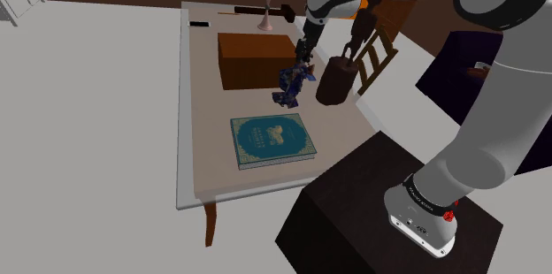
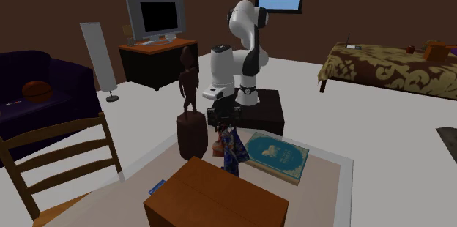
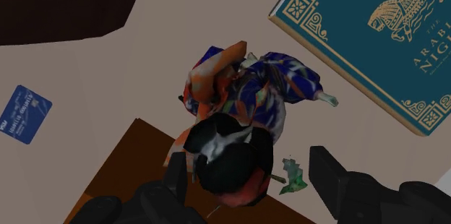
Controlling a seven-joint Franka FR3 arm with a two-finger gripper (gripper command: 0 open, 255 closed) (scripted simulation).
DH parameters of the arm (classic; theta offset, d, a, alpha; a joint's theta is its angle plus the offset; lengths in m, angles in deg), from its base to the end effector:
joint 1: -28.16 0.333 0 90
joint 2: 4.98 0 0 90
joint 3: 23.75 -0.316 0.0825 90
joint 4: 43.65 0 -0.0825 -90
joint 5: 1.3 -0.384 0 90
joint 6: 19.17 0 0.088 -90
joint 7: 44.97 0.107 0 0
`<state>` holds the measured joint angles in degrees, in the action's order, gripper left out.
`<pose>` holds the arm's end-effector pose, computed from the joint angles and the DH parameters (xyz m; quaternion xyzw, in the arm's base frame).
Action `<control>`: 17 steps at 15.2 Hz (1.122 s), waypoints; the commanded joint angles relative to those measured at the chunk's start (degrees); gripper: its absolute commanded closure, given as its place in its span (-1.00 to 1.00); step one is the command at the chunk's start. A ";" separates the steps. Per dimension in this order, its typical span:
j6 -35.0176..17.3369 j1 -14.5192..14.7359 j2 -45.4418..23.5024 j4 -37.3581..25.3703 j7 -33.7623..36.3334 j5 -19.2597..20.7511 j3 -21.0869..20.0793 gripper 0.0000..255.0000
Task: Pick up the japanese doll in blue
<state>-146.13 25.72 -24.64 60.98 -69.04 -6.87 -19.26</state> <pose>0.6368 -0.0708 0.3525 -0.9917 -0.1235 -0.0302 0.0190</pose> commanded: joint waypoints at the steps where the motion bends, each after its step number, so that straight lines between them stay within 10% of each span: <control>1: -0.03 -0.01 -0.05 0.09 -0.01 0.02 0.01 1.00; 17: 7.34 0.13 3.24 -4.03 0.77 0.68 0.21 1.00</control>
<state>-139.41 25.80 -21.89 57.23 -68.38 -6.25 -19.05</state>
